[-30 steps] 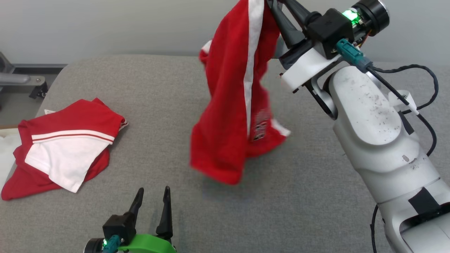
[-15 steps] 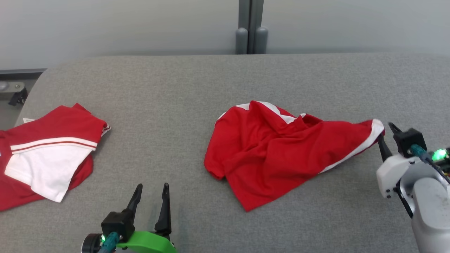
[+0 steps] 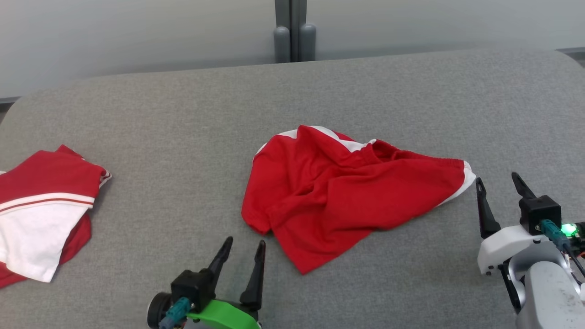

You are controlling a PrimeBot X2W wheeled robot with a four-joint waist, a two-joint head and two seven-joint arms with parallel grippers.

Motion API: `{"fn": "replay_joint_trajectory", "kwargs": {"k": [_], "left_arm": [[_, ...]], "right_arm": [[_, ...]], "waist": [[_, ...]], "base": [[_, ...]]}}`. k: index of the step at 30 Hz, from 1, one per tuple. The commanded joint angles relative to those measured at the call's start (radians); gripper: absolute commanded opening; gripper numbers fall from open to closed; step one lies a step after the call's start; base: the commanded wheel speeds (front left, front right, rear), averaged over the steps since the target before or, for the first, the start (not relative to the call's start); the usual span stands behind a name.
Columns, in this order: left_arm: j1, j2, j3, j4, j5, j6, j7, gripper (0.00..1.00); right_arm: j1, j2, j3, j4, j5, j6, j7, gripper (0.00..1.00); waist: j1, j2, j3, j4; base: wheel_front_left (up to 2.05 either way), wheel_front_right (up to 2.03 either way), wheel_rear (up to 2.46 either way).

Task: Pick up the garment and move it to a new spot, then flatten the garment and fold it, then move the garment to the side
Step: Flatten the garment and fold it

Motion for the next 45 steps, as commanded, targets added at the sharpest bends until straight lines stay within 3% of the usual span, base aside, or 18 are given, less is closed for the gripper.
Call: {"fn": "replay_joint_trajectory", "kwargs": {"k": [1, 15, 22, 23, 24, 25, 39, 45], "left_arm": [[-0.025, 0.005, -0.017, 0.012, -0.012, -0.008, -0.001, 1.00], [-0.145, 0.005, -0.219, 0.212, -0.147, -0.025, 0.000, 1.00], [-0.174, 0.005, -0.225, 0.155, -0.153, -0.025, 0.000, 1.00], [-0.173, 0.005, -0.220, 0.139, -0.146, -0.025, 0.000, 0.94], [-0.172, 0.005, -0.211, 0.120, -0.128, -0.025, -0.001, 0.37], [-0.166, 0.005, -0.204, 0.104, -0.117, -0.025, -0.001, 0.00], [-0.061, 0.013, -0.193, -0.225, -0.039, -0.025, -0.001, 0.00], [-0.045, 0.027, -0.133, -0.249, -0.031, -0.025, -0.001, 0.00]], "right_arm": [[0.009, 0.005, 0.010, -0.022, 0.013, -0.002, -0.002, 1.00], [-0.041, 0.025, 0.108, -0.132, 0.112, -0.002, -0.002, 1.00], [-0.037, 0.025, 0.123, -0.127, 0.139, -0.002, -0.002, 1.00], [-0.035, 0.025, 0.124, -0.126, 0.140, -0.002, -0.002, 1.00], [-0.031, 0.025, 0.124, -0.124, 0.140, -0.002, -0.002, 1.00], [-0.028, 0.025, 0.124, -0.122, 0.141, -0.002, -0.002, 1.00], [0.040, 0.025, 0.093, -0.105, 0.163, -0.002, -0.002, 1.00], [0.032, 0.025, 0.106, -0.119, 0.179, -0.002, -0.002, 1.00]], "waist": [[0.0000, 0.0000, 0.019, -0.017], [0.0000, 0.0000, 0.144, -0.087], [0.0000, 0.0000, 0.153, -0.087], [0.0000, 0.0000, 0.152, -0.086], [0.0000, 0.0000, 0.148, -0.083], [0.0000, 0.0000, 0.145, -0.080], [0.0000, 0.0000, 0.052, 0.009], [0.0000, 0.0000, 0.074, 0.009]], "base": [[0.00, 0.00, 0.00], [0.00, 0.00, 0.00], [0.00, 0.00, 0.00], [0.00, 0.00, 0.00], [0.00, 0.00, 0.00], [0.00, 0.00, 0.00], [0.00, 0.00, 0.00], [0.00, 0.00, 0.00]]}}
